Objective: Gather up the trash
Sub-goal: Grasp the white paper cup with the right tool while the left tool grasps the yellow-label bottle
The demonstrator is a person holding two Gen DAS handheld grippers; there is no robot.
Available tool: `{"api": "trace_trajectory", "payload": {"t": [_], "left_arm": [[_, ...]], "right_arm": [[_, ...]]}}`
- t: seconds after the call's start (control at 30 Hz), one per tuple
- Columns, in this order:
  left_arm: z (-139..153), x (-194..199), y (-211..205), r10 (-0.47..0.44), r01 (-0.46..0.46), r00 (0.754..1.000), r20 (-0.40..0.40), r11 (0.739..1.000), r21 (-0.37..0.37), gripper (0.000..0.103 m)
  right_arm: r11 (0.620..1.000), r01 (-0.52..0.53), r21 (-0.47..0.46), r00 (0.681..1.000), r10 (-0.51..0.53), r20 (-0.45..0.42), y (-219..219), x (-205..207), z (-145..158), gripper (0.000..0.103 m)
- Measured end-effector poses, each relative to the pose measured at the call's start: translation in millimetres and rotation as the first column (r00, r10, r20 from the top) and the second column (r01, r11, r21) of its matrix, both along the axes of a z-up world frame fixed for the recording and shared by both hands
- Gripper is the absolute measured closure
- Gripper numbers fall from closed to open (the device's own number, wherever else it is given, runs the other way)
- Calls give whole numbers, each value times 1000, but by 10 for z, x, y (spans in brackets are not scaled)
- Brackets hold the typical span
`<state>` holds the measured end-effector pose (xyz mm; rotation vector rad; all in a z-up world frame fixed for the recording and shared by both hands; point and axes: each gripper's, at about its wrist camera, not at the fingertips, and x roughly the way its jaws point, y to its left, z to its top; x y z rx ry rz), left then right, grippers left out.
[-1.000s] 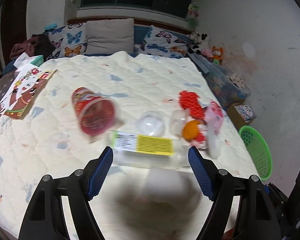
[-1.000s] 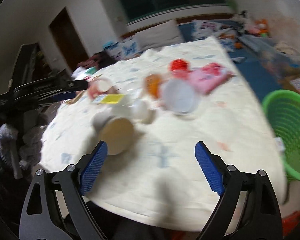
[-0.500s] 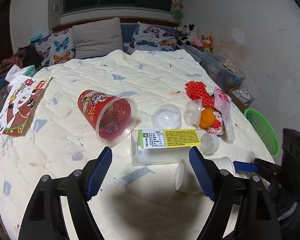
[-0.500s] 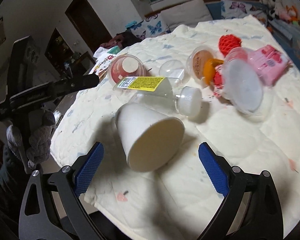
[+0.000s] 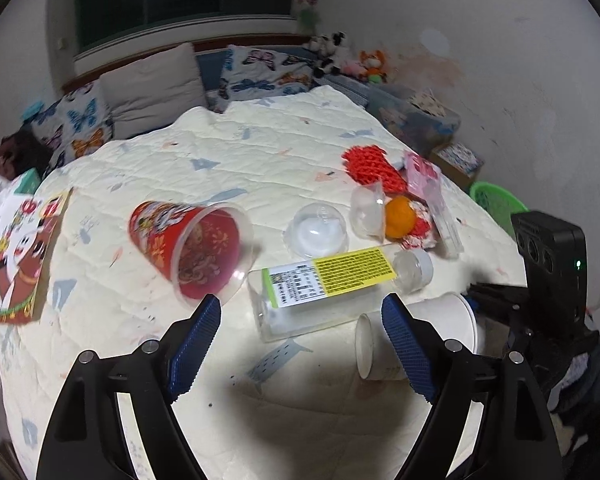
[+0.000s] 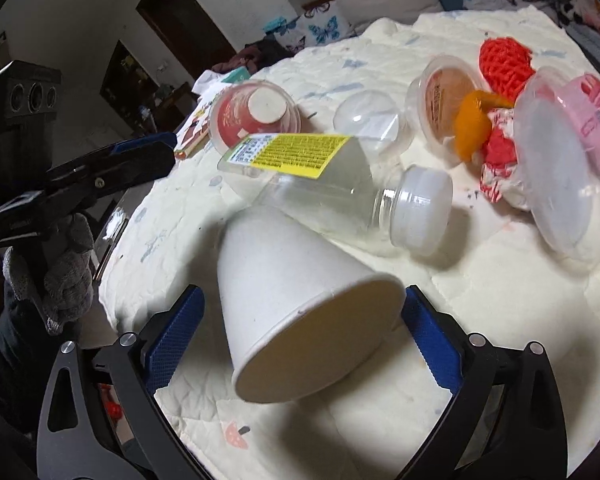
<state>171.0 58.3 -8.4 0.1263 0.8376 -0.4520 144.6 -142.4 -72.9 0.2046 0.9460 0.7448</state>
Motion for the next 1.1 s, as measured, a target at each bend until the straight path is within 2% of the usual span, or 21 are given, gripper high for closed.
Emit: {"api": "trace_trajectory", "payload": {"t": [0.07, 0.13, 0.3, 0.4, 0.5, 0.7, 0.77, 0.83, 0.93, 1.1], "left_arm": [[-17, 33, -58, -35, 35, 999, 5, 999, 25, 23], [-40, 80, -113, -67, 67, 998, 4, 997, 49, 23], [-90, 176, -235, -155, 155, 988, -11, 984, 89, 23], [-133, 217, -329, -220, 221, 975, -23, 967, 128, 23], [-186, 259, -439, -278, 282, 960, -43, 946, 163, 23], [-269, 353, -625, -392, 395, 918, -60, 887, 238, 23], [-292, 392, -678, -439, 443, 895, -75, 859, 258, 23], [-323, 436, -737, -481, 488, 872, -96, 829, 273, 23], [-375, 479, -784, -514, 525, 849, -119, 804, 278, 23], [-442, 537, -799, -530, 548, 836, -144, 790, 275, 24]], "right_arm": [[1000, -4, -5, 1000, 4, 6, 14, -31, 20, 17], [1000, -14, -20, 1000, 14, 9, 24, -67, 33, 21], [999, 9, -50, 999, -7, 37, -62, -228, 88, 21], [997, 43, -64, 998, -40, 51, -180, -324, 145, 21], [994, 78, -71, 996, -74, 59, -313, -393, 196, 22], [982, 183, -49, 982, -181, 57, -649, -550, 332, 23], [978, 204, -52, 978, -201, 62, -713, -603, 370, 28], [974, 217, -62, 975, -213, 68, -737, -638, 380, 28], [966, 235, -104, 971, -229, 64, -706, -629, 330, 28], [966, 240, -100, 970, -235, 58, -672, -642, 307, 29]]}}
